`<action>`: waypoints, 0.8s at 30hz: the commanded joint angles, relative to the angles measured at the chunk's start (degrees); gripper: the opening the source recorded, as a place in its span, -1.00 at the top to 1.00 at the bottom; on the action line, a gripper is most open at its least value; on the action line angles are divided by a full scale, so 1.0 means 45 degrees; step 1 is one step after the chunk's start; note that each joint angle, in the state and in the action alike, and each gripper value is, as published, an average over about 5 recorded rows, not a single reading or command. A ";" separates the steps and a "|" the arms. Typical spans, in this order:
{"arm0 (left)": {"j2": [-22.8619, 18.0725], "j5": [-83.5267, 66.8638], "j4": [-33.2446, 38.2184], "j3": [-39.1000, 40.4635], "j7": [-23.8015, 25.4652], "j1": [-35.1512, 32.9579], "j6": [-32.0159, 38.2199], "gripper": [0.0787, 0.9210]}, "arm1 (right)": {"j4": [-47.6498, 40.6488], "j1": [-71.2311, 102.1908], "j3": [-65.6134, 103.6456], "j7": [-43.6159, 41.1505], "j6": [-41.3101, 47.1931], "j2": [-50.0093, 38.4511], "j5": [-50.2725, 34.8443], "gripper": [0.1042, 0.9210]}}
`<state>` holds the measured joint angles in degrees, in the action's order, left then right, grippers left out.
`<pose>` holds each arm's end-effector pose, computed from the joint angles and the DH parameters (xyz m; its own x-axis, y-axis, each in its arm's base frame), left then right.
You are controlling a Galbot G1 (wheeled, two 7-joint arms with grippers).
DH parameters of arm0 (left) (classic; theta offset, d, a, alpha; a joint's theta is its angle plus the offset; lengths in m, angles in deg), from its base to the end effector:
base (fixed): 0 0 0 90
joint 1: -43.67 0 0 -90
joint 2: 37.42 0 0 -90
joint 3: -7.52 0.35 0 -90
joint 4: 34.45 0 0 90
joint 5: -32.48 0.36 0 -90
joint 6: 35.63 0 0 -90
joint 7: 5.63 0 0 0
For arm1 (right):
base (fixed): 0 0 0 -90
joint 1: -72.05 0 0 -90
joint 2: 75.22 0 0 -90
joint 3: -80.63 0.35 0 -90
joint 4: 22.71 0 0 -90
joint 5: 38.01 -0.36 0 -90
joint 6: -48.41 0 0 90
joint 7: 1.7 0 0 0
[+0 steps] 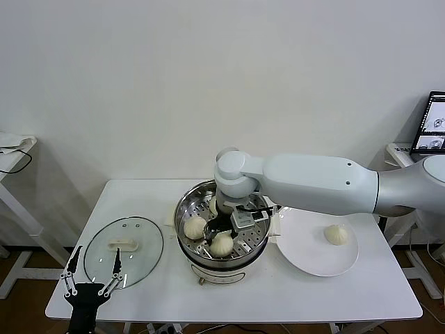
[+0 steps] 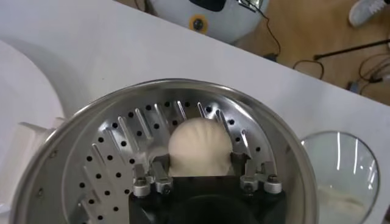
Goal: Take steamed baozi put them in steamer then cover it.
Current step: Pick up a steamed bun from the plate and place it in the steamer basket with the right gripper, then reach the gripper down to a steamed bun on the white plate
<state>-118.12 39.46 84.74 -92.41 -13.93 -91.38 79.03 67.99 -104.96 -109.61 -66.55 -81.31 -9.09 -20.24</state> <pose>0.1031 0.0817 -0.3345 -0.9787 -0.0575 -0.1971 -0.1200 0.9392 0.3218 0.4554 0.1841 -0.0879 -0.0231 -0.1352 0.9905 0.3339 -0.9349 -0.1198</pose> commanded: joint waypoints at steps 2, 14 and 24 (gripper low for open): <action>-0.0012 0.0014 -0.0039 -0.0010 -0.0002 0.0020 0.0047 -0.77 | -0.0078 0.0303 0.0213 -0.0245 -0.0251 0.0157 0.0337 -0.63; 0.0017 -0.0055 -0.0005 -0.0001 -0.0029 0.0042 0.0042 -0.77 | -0.0997 -0.0877 0.2996 -0.1933 0.2991 -0.2471 -0.3197 -0.76; 0.0052 -0.0005 0.0092 0.0083 -0.0026 0.0017 0.0032 -0.77 | -0.5805 -0.0489 0.2299 -0.2244 0.8673 -0.5499 -0.6198 -0.76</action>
<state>-117.92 39.33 84.95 -92.06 -14.06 -91.25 79.22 55.65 -107.76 -99.96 -74.37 -59.39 -23.67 -37.52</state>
